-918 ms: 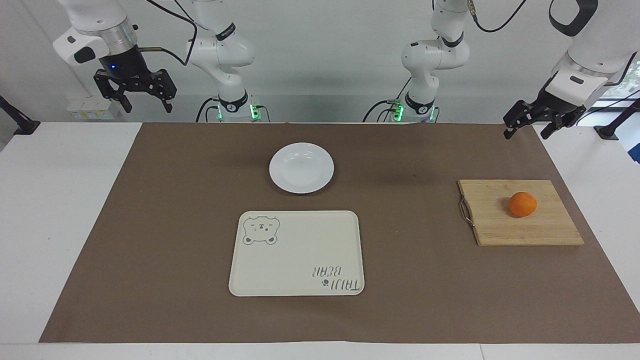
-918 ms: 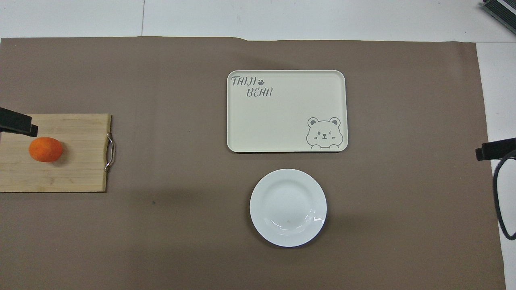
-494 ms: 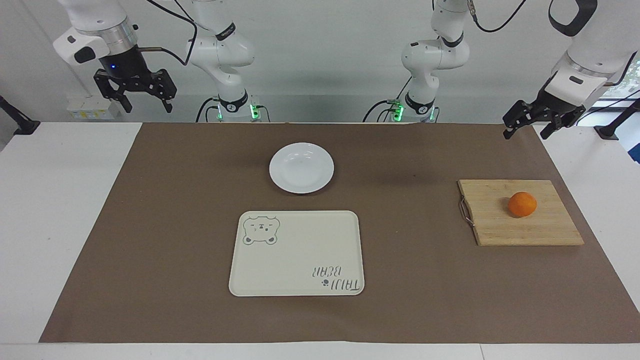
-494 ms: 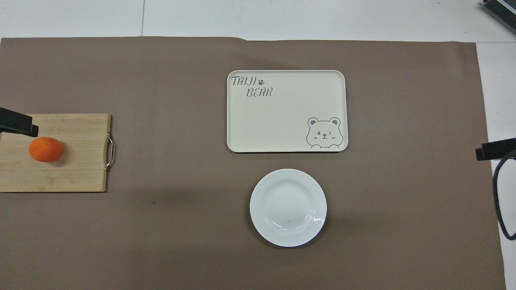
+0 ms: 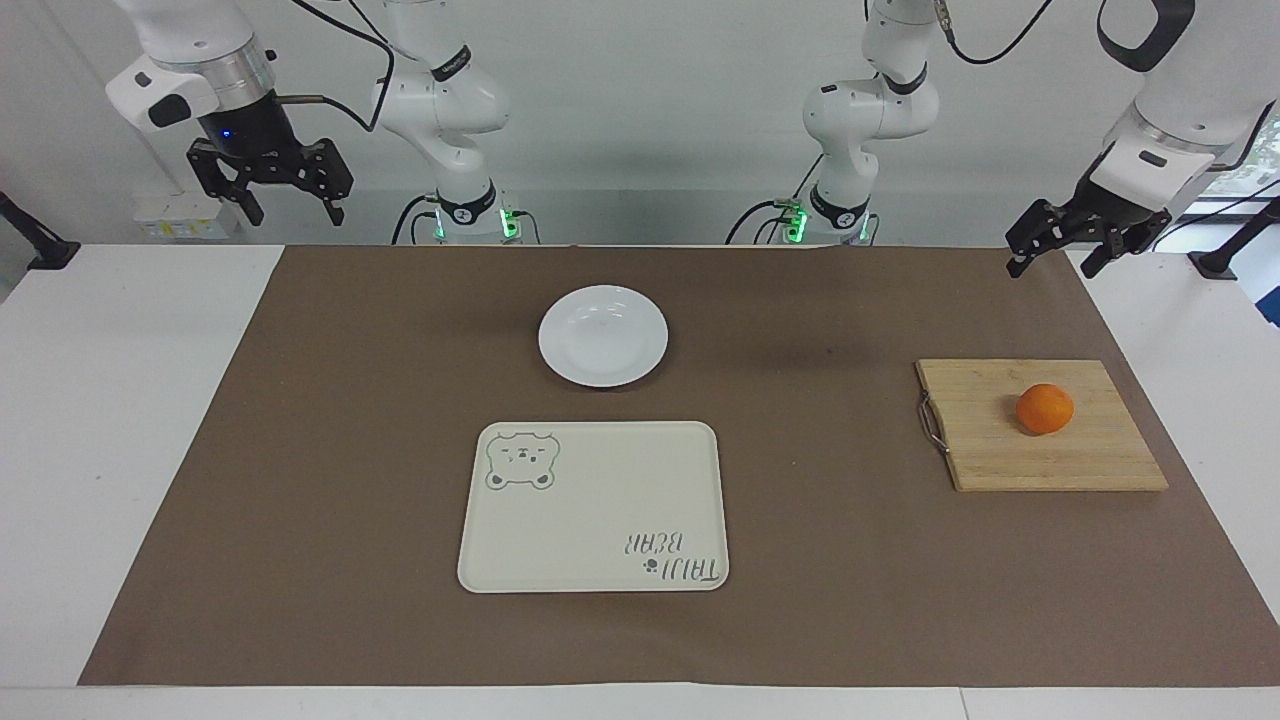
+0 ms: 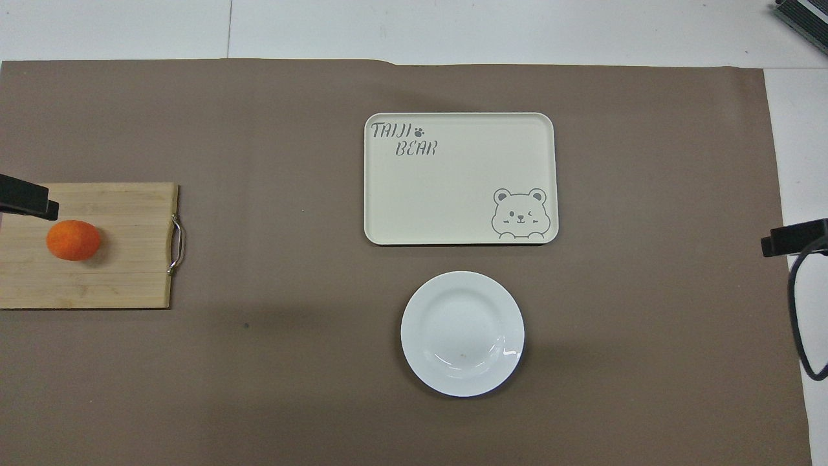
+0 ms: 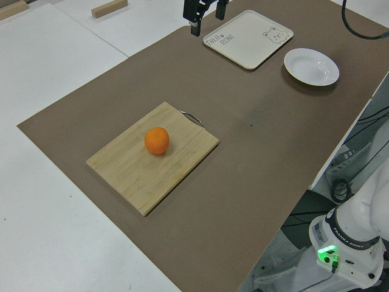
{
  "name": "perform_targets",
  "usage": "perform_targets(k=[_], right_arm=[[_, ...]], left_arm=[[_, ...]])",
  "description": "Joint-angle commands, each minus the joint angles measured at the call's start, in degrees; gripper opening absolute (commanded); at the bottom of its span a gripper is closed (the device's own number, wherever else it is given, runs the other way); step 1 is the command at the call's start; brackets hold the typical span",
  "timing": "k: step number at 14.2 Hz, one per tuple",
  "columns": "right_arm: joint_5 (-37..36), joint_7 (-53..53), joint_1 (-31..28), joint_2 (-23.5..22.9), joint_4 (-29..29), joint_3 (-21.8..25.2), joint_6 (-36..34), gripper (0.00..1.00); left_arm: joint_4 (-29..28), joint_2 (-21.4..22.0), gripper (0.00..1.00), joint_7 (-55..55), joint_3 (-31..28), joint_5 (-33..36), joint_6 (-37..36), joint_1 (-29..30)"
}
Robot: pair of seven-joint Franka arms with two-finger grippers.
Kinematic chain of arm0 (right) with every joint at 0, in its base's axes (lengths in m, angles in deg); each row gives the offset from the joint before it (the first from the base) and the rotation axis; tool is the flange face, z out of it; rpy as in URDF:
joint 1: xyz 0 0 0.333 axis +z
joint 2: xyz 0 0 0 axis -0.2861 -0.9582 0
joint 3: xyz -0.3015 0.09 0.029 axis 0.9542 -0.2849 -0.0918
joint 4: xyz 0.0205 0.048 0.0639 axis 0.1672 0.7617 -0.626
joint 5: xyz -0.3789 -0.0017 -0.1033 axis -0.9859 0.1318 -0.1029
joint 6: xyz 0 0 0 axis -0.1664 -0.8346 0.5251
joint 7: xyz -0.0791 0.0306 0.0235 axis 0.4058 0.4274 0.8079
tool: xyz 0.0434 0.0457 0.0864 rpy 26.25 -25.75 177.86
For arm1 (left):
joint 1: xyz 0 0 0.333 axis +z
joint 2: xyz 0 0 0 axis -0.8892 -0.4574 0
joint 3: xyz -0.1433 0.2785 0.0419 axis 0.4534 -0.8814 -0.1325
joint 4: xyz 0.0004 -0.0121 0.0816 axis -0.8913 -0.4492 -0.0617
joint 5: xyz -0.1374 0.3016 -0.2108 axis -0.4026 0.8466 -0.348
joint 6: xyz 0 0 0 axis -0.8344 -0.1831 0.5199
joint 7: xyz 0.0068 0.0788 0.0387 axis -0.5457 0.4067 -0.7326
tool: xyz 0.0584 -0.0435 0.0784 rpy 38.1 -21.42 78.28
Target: Place orange and plate with both arms
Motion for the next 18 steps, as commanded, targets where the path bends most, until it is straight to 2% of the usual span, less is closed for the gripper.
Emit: perform_targets(k=[1,8,14,18], right_arm=[[-0.8,1.7,-0.1,-0.4,-1.1,-0.2,-1.1,1.0],[1.0,3.8,-0.1,0.0,-0.2,-0.2,-1.0,1.0],[1.1,3.8,-0.1,0.1,0.3,-0.2,0.0,1.0],[1.0,3.9,-0.2,0.3,0.8,-0.2,0.2,1.0]], left_arm=[[-0.9,1.0,1.0,0.8,0.0,0.6,0.2,-0.1],[-1.7,1.5,1.0,-0.2,0.2,0.6,2.2,0.1],[-6.0,2.6,1.0,-0.9,0.1,0.6,5.9,0.8],[-10.6,2.7,1.0,-3.9,-0.2,0.6,11.2,3.1]])
